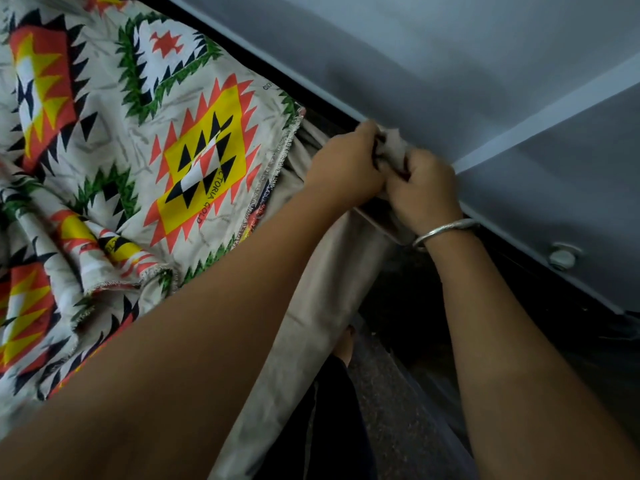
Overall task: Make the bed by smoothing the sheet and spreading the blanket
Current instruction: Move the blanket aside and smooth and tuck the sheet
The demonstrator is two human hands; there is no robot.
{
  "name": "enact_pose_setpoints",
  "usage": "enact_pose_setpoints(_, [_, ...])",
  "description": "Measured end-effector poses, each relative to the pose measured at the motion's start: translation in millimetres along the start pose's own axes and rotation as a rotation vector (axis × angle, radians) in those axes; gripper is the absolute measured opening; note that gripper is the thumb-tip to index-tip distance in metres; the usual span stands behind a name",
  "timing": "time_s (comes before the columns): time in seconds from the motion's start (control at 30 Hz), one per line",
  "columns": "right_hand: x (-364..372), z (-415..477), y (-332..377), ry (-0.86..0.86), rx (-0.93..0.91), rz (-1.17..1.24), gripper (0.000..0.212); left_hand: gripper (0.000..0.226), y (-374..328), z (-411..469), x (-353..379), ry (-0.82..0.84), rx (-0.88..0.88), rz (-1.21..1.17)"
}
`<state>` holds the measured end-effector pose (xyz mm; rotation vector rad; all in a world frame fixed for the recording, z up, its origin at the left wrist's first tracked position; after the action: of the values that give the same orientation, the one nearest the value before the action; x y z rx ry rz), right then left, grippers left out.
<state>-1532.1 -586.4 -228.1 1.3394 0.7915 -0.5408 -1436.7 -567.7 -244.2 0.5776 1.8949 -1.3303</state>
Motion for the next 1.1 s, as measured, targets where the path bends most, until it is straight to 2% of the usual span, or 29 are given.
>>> enact_pose_setpoints(0.07, [-4,2,-2,-0.107,-0.098,-0.132,0.024,0.045,-14,7,11,0.09,0.126,0.11])
enact_pose_setpoints(0.1, [-15,6,-9,-0.208,-0.059,-0.155,0.026,0.051,-25,11,15,0.105,0.202,0.111])
enact_pose_setpoints(0.17, [-44,17,-39,-0.426,0.187,-0.139,0.026,0.06,-45,16,27,0.173,0.302,0.127])
enact_pose_setpoints(0.23, [-57,26,-75,-0.521,0.498,-0.005,0.028,0.068,-53,16,42,0.27,0.365,0.129])
enact_pose_setpoints(0.27, [-54,30,-87,-0.507,0.599,0.05,0.03,0.071,-53,15,44,0.281,0.382,0.137])
enact_pose_setpoints(0.33, [-37,36,-86,-0.344,0.611,-0.038,0.038,0.071,-44,18,36,0.146,0.352,0.208])
enact_pose_setpoints(0.4, [-14,32,-64,-0.155,0.454,-0.192,0.051,0.058,-24,20,13,-0.057,0.252,0.354])
enact_pose_setpoints(0.43, [0,26,-51,-0.08,0.347,-0.221,0.052,0.048,-12,19,5,-0.1,0.204,0.429])
enact_pose_setpoints(0.5, [32,11,-32,0.063,0.163,-0.238,0.04,0.03,16,17,-4,-0.078,0.101,0.512])
enact_pose_setpoints(0.57, [55,-5,-20,0.179,0.037,-0.312,0.026,0.022,32,17,-4,-0.015,0.051,0.508])
enact_pose_setpoints(0.7, [55,-11,-13,0.195,-0.002,-0.389,0.022,0.011,23,26,7,0.104,0.079,0.449])
enact_pose_setpoints(0.83, [21,20,-18,0.016,0.065,-0.329,0.02,0.02,-1,47,3,-0.041,0.117,0.293])
enact_pose_setpoints(0.9, [13,32,-26,-0.035,0.091,-0.353,0.022,0.027,-11,52,8,-0.046,0.186,0.171])
enact_pose_setpoints(1.0, [23,32,-52,0.07,0.18,-0.444,0.035,0.061,-5,42,23,0.132,0.215,0.116])
enact_pose_setpoints(1.03, [27,31,-56,0.114,0.208,-0.435,0.04,0.062,-1,38,19,0.117,0.222,0.148])
enact_pose_setpoints(1.1, [37,29,-44,0.175,0.138,-0.354,0.036,0.048,10,35,-2,-0.041,0.226,0.271])
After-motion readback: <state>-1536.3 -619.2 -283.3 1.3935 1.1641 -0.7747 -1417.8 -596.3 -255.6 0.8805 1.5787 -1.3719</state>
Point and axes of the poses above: each hand's wrist, its own z-axis towards the middle knuckle, its own x-axis out of the palm, y = z × x, the point moved 10 cm from there along z, towards the middle knuckle, and after that the axes turned 14 degrees about -y, right-handed, at the moved point
